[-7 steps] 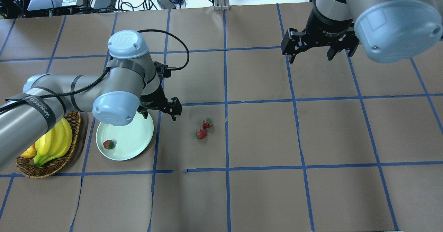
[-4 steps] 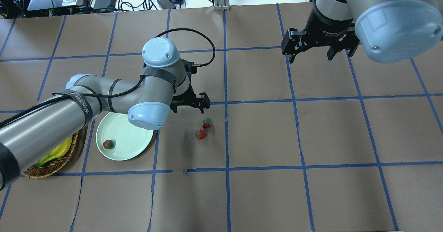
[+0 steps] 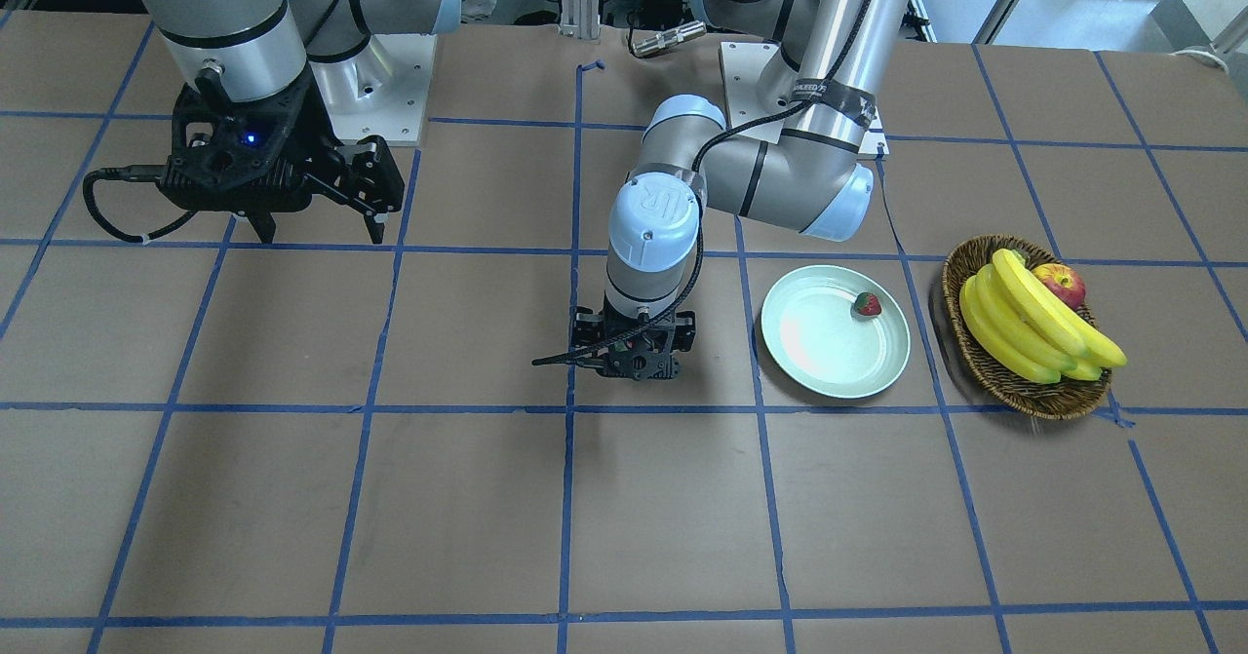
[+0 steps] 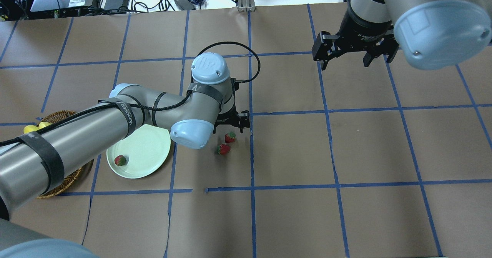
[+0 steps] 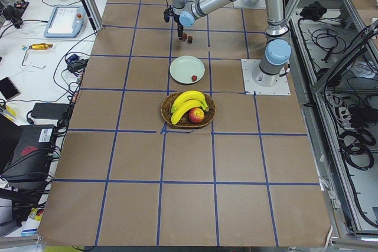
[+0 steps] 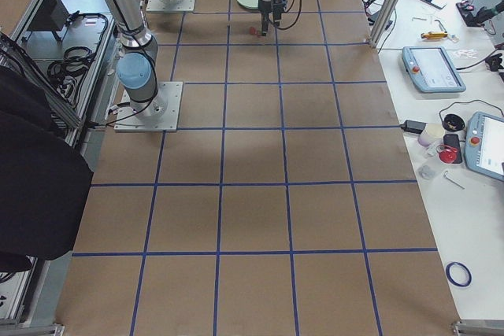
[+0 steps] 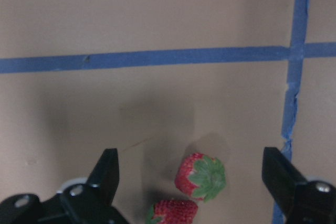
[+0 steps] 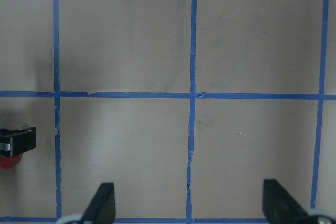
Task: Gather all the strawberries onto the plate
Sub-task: 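Return the left gripper to the cluster and grasp another strawberry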
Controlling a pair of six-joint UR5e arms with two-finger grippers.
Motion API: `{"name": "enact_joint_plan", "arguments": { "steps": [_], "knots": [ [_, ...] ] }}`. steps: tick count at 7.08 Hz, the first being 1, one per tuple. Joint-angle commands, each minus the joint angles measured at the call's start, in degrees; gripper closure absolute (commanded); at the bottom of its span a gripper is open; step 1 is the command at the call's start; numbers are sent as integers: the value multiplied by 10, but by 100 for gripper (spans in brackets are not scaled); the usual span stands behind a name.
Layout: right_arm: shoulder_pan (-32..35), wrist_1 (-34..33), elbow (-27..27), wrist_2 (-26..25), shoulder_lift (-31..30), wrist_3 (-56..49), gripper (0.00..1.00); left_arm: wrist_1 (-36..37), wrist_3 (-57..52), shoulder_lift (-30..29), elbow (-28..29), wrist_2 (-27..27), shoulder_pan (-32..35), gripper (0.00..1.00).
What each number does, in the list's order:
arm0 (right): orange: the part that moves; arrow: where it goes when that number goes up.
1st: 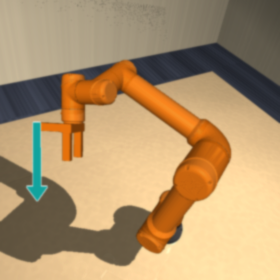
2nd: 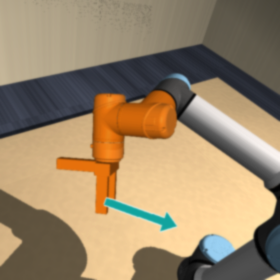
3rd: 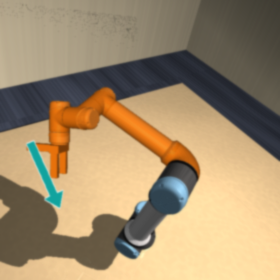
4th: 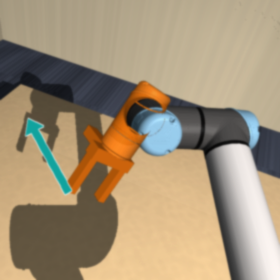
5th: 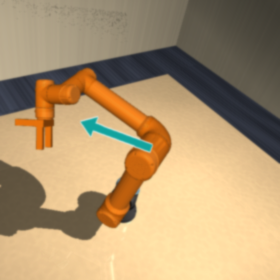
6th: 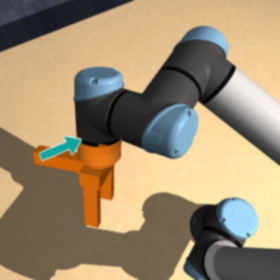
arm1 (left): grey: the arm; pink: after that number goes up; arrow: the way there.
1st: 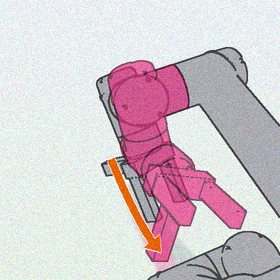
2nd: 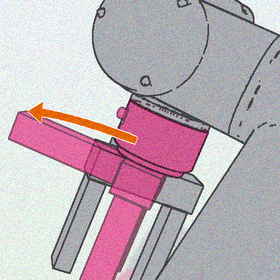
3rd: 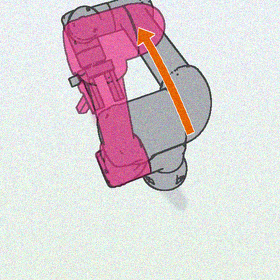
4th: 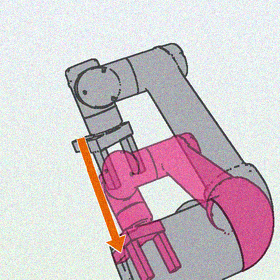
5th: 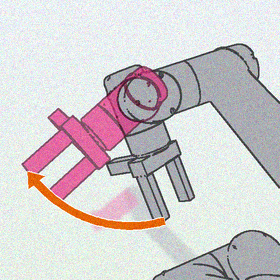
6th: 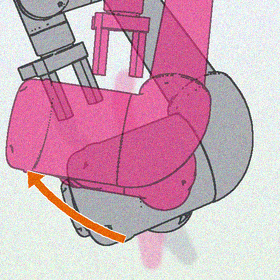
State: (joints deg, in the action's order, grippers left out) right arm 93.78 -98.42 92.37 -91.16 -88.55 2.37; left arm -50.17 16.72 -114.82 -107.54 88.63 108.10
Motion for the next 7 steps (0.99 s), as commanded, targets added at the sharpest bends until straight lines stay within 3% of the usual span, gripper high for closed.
{"name": "enact_joint_plan", "arguments": {
  "steps": [1, 2, 3, 4, 6, 7],
  "knots": [
    [0, 0, 0, -1, 0, 0, 0, 3, 2, -6, 0, 1, 2, 24],
    [0, 0, 0, -1, 0, 0, 0, 8, 1, -6, 0, 1, 2, 34],
    [0, 0, 0, -1, 0, 0, 0, 8, 2, -6, 0, 1, 2, 60],
    [0, 0, 0, -1, 0, 0, 0, 8, 1, -5, 0, 1, 2, 74],
    [0, 0, 0, -1, 0, -1, 0, 6, 1, 1, 1, 1, 2, 91],
    [-1, 0, 0, -1, 0, -1, 0, -2, -7, 16, 12, 2, -2, 91]
  ]
}}
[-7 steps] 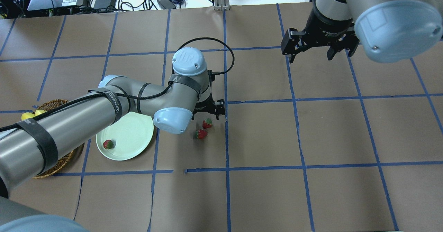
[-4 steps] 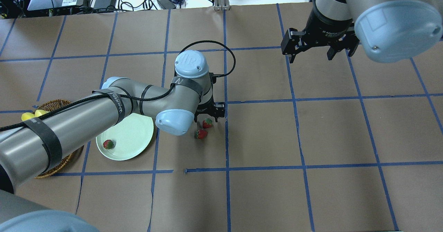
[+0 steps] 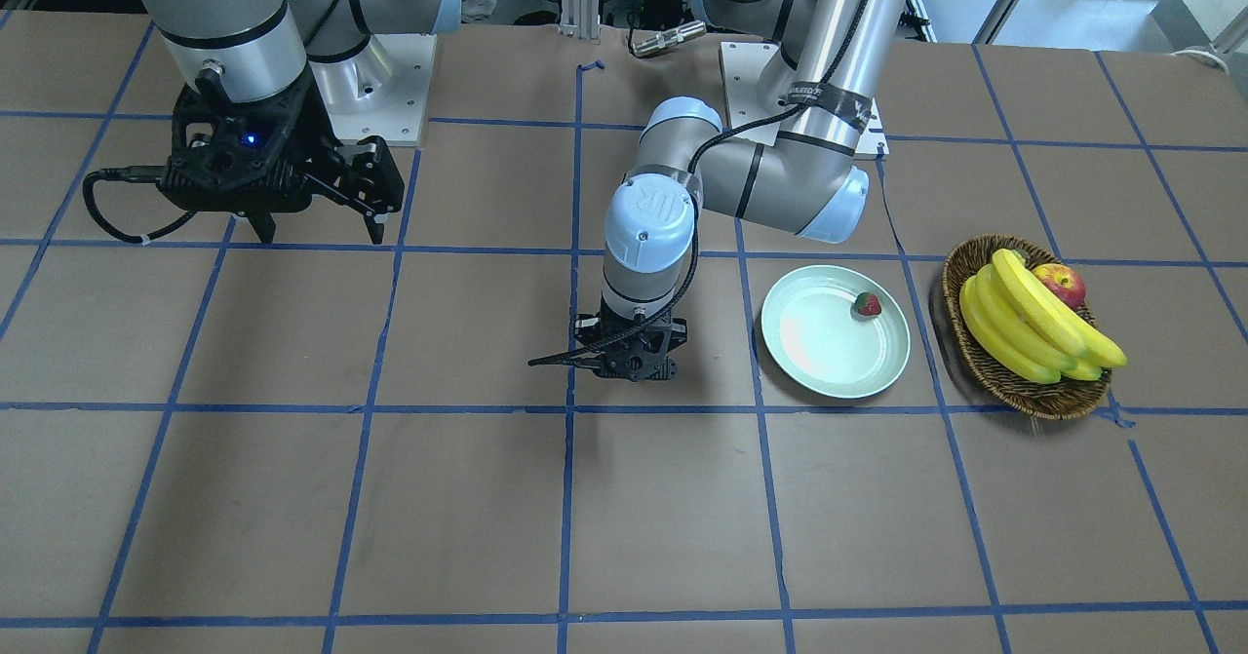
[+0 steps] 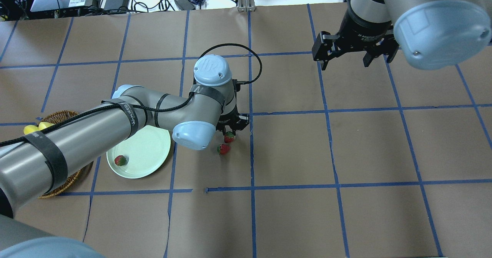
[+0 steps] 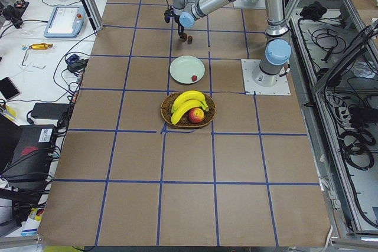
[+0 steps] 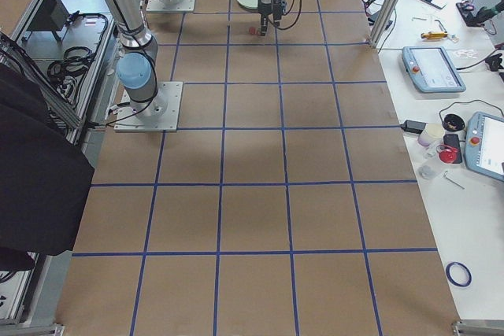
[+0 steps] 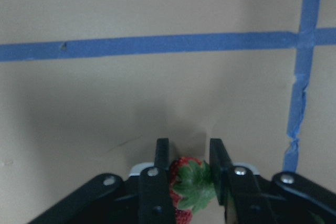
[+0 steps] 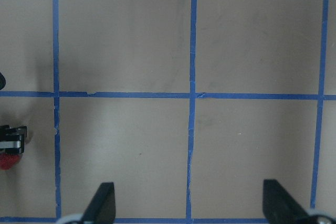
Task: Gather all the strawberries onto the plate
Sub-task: 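Return the left gripper to the cluster and grasp another strawberry, then place the strawberry on the green plate with the left gripper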
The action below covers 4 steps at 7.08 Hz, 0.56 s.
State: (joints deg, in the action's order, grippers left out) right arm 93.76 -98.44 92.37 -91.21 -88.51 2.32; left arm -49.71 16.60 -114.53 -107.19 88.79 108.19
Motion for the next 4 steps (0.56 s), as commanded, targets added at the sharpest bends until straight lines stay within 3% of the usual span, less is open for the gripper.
{"name": "enact_joint_plan", "arguments": {
  "steps": [1, 2, 4],
  "knots": [
    [-1, -1, 0, 0, 0, 0, 0, -31, -6, 13, 35, 2, -6, 91],
    [-1, -1, 0, 0, 0, 0, 0, -110, -17, 25, 63, 32, -28, 91],
    [0, -1, 0, 0, 0, 0, 0, -186, -118, 63, 51, 52, -107, 91]
  ]
}}
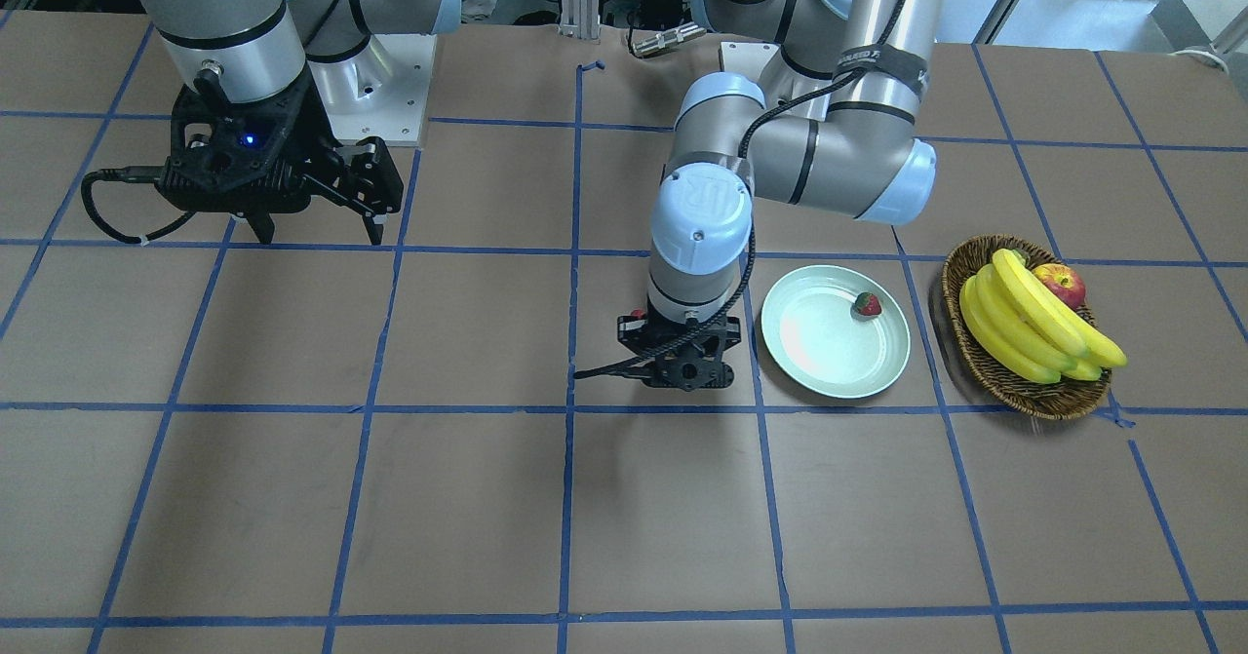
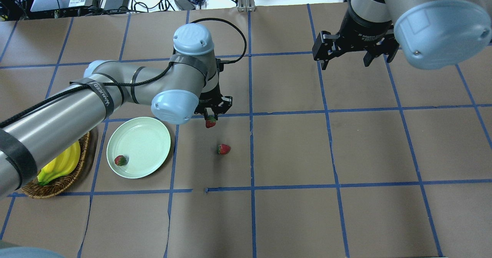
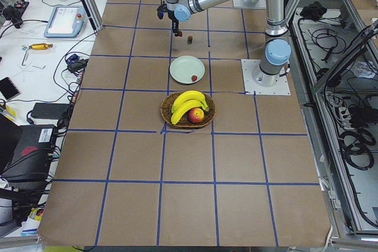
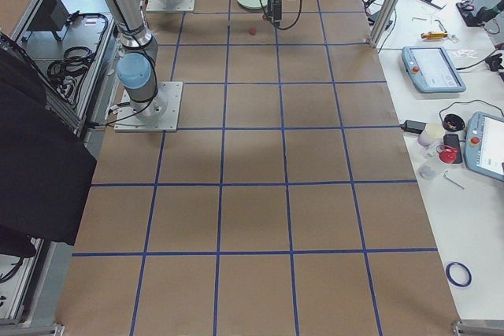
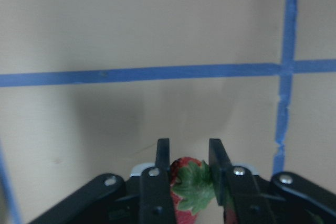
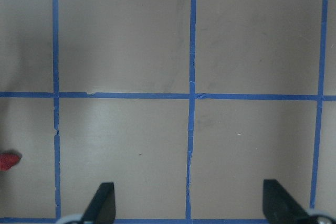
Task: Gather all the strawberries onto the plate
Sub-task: 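Place the strawberry on the green plate with the left gripper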
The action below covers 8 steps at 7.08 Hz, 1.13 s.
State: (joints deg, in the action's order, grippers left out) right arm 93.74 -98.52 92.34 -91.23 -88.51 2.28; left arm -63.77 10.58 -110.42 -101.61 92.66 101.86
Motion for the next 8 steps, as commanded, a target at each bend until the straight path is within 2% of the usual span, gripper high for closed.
{"name": "enact_joint_plan", "arguments": {
  "steps": [1, 2, 4, 5, 6, 7, 8],
  "knots": [
    [0, 0, 0, 0, 1, 0, 0, -50, -117, 39, -30, 28, -86, 91],
    [-1, 0, -1, 0, 1, 0, 0, -49, -186, 54, -60, 70, -133, 91],
    [-1, -1, -1, 0, 1, 0, 0, -42, -258, 65, -117, 77, -212, 91],
    [-1, -1, -1, 0, 1, 0, 0, -28, -256, 64, -137, 75, -214, 90],
    [-1, -1, -1, 0, 1, 0, 0, -24, -256, 60, -153, 75, -214, 22],
    [-1, -1, -1, 0, 1, 0, 0, -25, -254, 61, -152, 74, -214, 0],
    [-1, -1, -1, 0, 1, 0, 0, -20, -243, 62, -147, 74, -206, 0]
  ]
}}
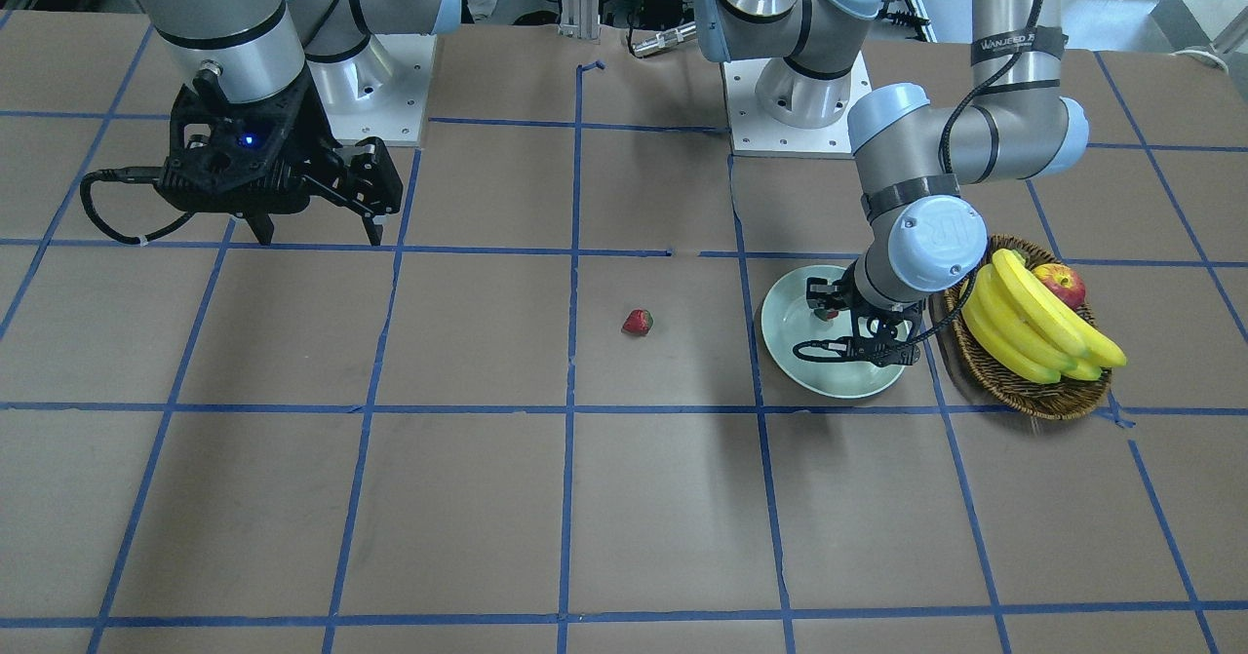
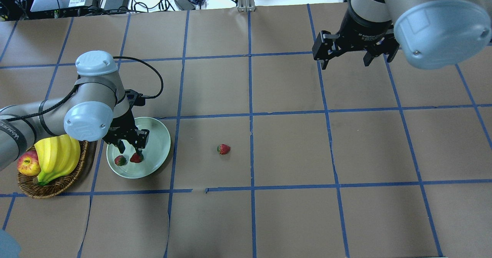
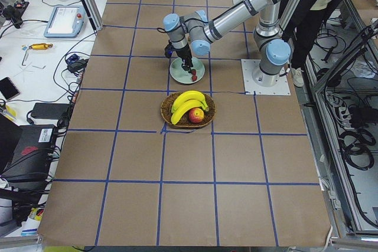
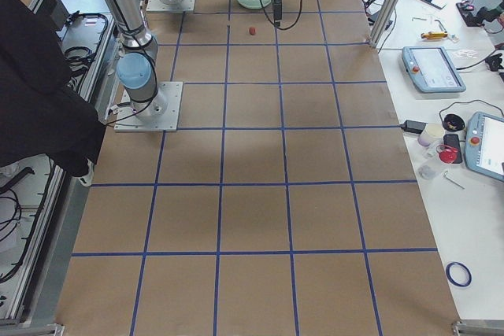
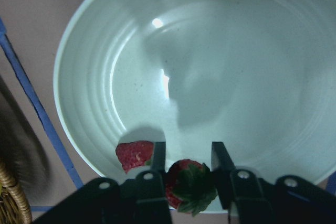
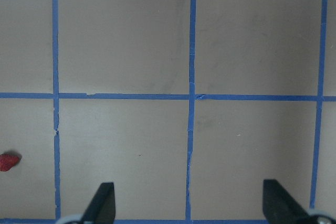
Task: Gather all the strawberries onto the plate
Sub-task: 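Place the strawberry on the green plate with the left gripper, then reach the left gripper to the last strawberry and grasp it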
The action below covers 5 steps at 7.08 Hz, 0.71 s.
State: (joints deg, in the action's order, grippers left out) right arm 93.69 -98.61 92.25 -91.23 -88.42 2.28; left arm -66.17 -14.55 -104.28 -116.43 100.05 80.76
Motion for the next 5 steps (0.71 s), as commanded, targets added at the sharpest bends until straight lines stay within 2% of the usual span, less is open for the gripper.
{"name": "enact_joint_plan", "arguments": {
  "steps": [1, 2, 3, 5],
  "knots": [
    [0, 0, 0, 0, 0, 0, 0, 4, 52, 4, 26, -4, 32, 0],
    [1, 0, 0, 0, 0, 0, 0, 4, 103, 1, 59, -5, 90, 0],
    [1, 0, 0, 0, 0, 0, 0, 3, 176, -8, 86, -34, 140, 0],
    [1, 0, 0, 0, 0, 0, 0, 23, 288, -21, 89, -105, 204, 0]
  ]
}}
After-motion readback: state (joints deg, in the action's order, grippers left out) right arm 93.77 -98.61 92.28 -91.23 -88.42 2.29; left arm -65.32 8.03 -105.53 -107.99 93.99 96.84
